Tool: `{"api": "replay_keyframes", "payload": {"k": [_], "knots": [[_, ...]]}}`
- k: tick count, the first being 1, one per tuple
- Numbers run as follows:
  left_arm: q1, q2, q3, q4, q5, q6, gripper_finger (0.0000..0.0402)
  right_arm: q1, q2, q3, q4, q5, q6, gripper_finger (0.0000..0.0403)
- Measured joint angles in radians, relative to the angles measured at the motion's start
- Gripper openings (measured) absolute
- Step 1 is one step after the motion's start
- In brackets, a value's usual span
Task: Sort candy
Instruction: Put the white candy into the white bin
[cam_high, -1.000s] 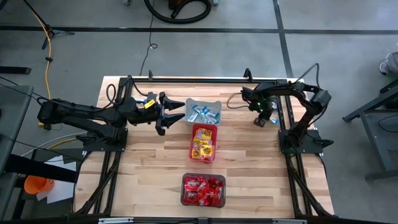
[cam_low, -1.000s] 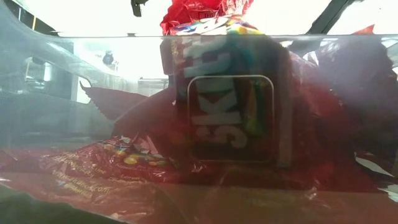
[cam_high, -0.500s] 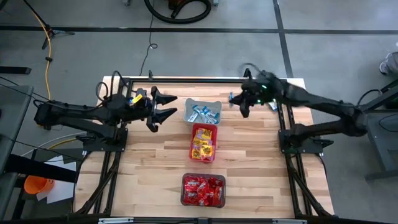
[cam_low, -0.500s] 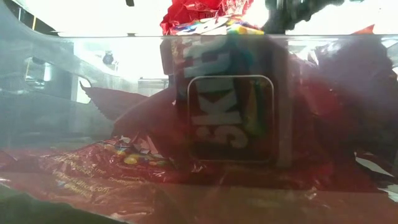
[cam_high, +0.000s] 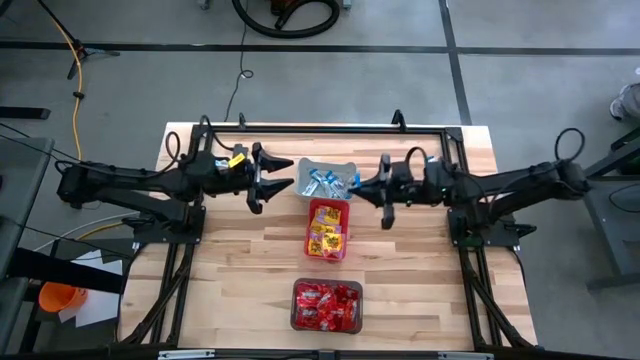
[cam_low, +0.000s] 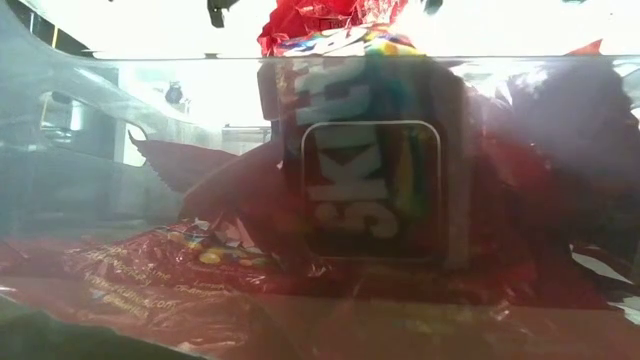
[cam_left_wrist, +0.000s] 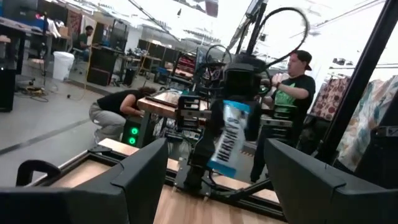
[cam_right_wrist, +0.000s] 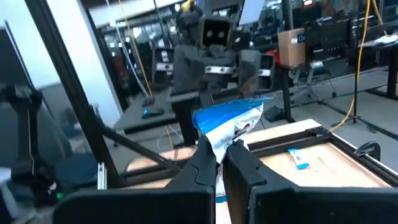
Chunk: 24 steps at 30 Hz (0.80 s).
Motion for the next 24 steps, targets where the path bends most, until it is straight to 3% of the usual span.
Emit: {"api": "replay_keyframes", "payload": {"k": [7, 24], "knots": [[0.000, 0.004, 0.000, -0.001, 0.000, 0.000, 0.0252, 0.012, 0.083, 0.066, -0.071, 0.016, -0.008, 0.0000], [0.000, 0.004, 0.000, -0.001, 0.000, 0.003, 0.0252, 0.013, 0.080, 0.069, -0.072, -0.005, 0.045, 0.0000]]}}
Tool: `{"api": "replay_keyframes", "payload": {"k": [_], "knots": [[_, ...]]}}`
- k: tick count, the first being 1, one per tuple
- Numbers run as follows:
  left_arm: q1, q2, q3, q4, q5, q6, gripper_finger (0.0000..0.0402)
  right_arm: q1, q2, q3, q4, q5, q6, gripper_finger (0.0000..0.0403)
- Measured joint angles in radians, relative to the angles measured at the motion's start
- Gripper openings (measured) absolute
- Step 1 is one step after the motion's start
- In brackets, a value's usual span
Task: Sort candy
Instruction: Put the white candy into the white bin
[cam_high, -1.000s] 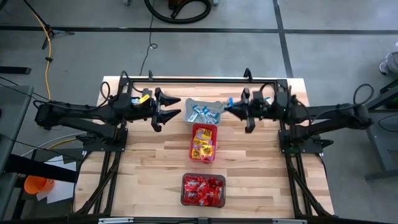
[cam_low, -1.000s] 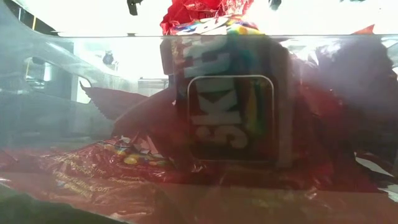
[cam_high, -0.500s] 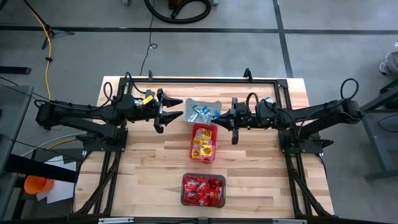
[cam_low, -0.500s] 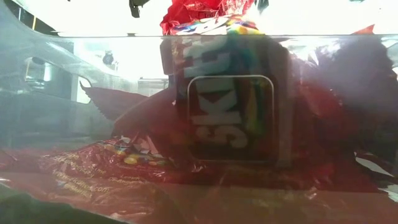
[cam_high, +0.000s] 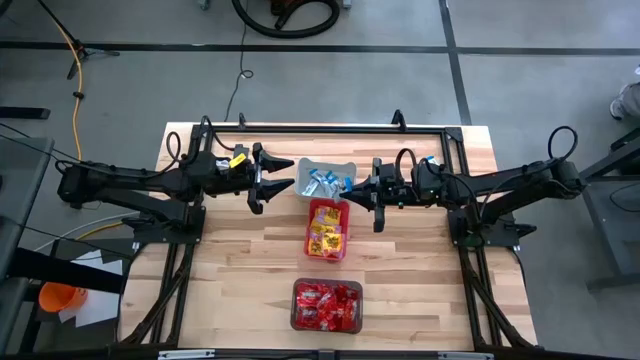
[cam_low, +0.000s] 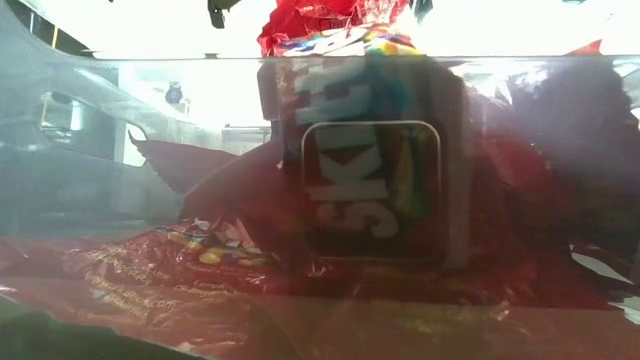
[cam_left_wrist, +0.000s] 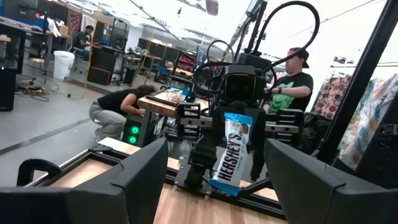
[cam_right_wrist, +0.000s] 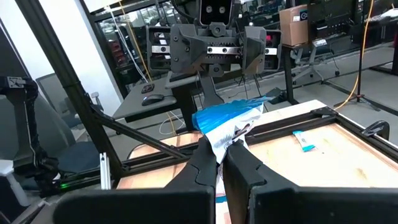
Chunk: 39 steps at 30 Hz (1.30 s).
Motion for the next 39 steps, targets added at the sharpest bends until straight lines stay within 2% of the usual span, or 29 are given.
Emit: {"api": "replay_keyframes", "payload": {"k": [9, 16, 21, 25, 30, 34, 39], "knots": [[0.000, 0.000, 0.000, 0.000, 0.000, 0.000, 0.0252, -0.049, 0.028, 0.002, 0.002, -0.001, -0.047, 0.0000], [0.000, 0.000, 0.000, 0.000, 0.000, -0.001, 0.0252, -0.149, 0.196, 0.001, 0.001, 0.001, -0.052, 0.0000], [0.000, 0.000, 0.000, 0.001, 0.000, -0.022, 0.0252, -0.197, 0.301, 0.001, -0.002, 0.049, 0.010, 0.0009], [0.000, 0.000, 0.000, 0.000, 0.000, -0.039, 0.0252, -0.229, 0.343, 0.001, -0.028, 0.047, 0.044, 0.0059], [0.000, 0.000, -0.001, 0.001, 0.000, -0.040, 0.0252, -0.252, 0.348, 0.001, -0.115, 0.018, 0.152, 0.0167], [0.000, 0.000, -0.001, 0.001, 0.000, -0.038, 0.0252, -0.252, 0.341, 0.014, -0.162, -0.002, 0.151, 0.0243], [0.000, 0.000, -0.001, 0.000, 0.000, -0.037, 0.0252, -0.252, 0.331, 0.118, -0.233, -0.039, 0.042, 0.0285]]}}
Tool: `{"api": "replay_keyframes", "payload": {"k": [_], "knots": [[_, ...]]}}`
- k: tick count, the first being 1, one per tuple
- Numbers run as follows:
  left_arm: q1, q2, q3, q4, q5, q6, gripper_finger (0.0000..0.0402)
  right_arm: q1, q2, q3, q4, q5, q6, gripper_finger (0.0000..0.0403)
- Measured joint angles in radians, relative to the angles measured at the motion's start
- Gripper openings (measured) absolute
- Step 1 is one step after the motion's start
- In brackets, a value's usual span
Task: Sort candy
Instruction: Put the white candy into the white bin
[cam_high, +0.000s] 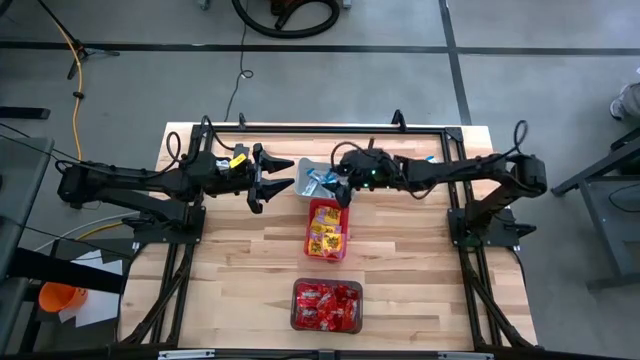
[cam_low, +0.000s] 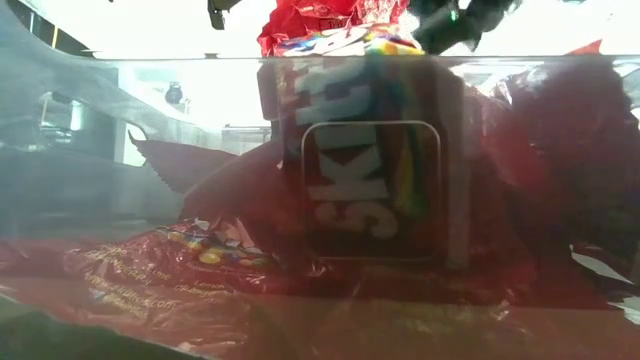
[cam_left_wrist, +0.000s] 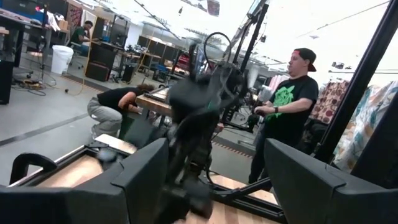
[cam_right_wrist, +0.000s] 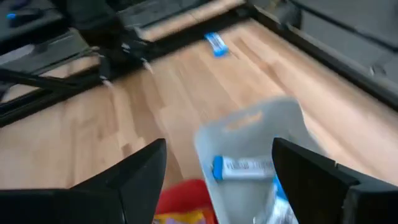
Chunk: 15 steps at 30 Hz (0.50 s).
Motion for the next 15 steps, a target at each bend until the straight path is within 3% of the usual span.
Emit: {"api": "replay_keyframes", "payload": {"k": [8, 15], "knots": [[0.000, 0.000, 0.000, -0.009, 0.000, 0.016, 0.0252, 0.013, -0.092, 0.290, -0.241, -0.069, -0.188, 0.0288], [-0.001, 0.000, 0.000, -0.052, 0.000, 0.054, 0.0252, 0.086, -0.167, 0.343, -0.321, -0.168, -0.182, 0.0288]]}}
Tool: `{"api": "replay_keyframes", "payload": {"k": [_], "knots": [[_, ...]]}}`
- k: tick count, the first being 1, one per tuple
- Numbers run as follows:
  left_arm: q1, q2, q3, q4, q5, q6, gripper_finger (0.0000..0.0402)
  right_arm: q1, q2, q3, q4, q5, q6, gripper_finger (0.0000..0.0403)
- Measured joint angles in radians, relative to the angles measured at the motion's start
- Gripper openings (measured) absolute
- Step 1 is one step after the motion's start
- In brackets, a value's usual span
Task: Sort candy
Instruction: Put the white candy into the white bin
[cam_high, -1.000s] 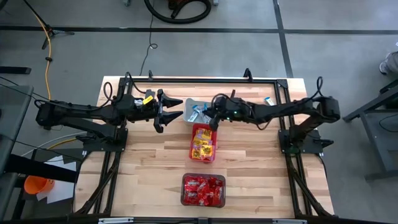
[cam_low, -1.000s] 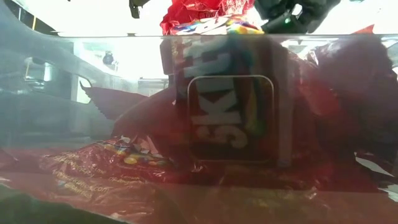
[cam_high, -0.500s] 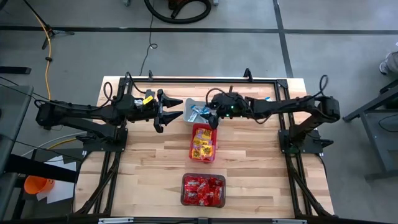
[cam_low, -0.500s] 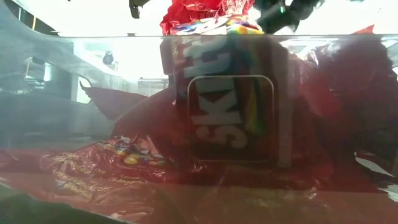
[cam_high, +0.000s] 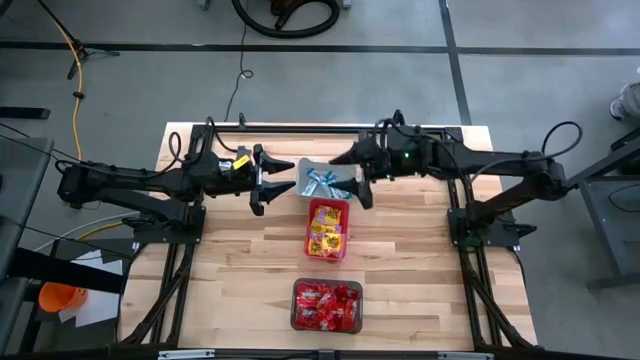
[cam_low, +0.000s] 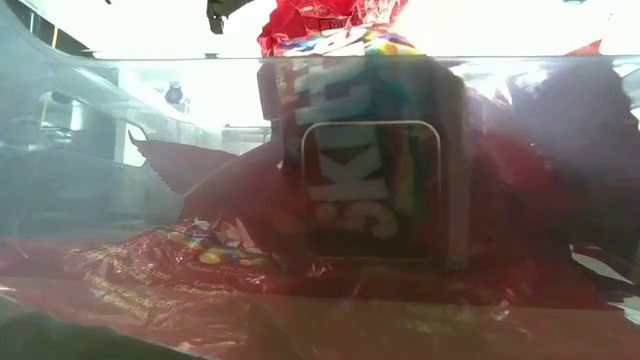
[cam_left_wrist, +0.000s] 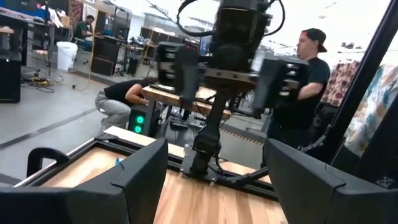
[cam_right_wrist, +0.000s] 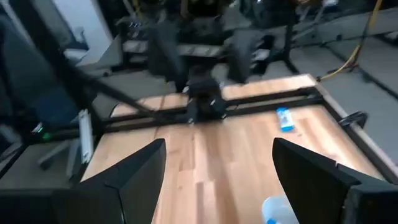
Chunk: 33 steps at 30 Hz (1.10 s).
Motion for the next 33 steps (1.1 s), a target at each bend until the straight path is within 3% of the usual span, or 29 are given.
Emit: {"api": "replay_keyframes", "payload": {"k": [6, 10, 12, 17, 20, 23, 27, 33], "knots": [[0.000, 0.000, 0.000, -0.007, 0.000, -0.004, 0.0252, 0.057, -0.003, -0.002, -0.001, 0.035, 0.018, 0.0288], [0.009, 0.000, 0.026, -0.105, -0.004, -0.132, 0.0252, 0.060, -0.003, -0.002, 0.000, 0.075, 0.025, 0.0288], [0.040, 0.012, 0.109, -0.331, -0.019, -0.177, 0.0250, 0.057, -0.003, -0.002, 0.000, 0.079, 0.027, 0.0288], [0.217, 0.136, 0.413, -1.108, -0.090, -0.108, 0.0234, 0.038, -0.003, -0.002, -0.001, 0.079, 0.027, 0.0288], [0.361, 0.237, 0.516, -1.414, -0.140, -0.028, 0.0222, 0.025, -0.003, -0.002, -0.001, 0.078, 0.027, 0.0288], [0.502, 0.326, 0.527, -1.589, -0.145, 0.034, 0.0214, 0.019, -0.003, -0.002, -0.009, 0.077, 0.044, 0.0288], [0.650, 0.438, 0.488, -1.709, -0.177, 0.097, 0.0209, 0.019, -0.003, -0.002, -0.023, 0.074, 0.046, 0.0288], [0.773, 0.566, 0.396, -1.635, -0.199, 0.162, 0.0209, 0.019, -0.003, -0.002, -0.025, 0.071, 0.065, 0.0288]]}}
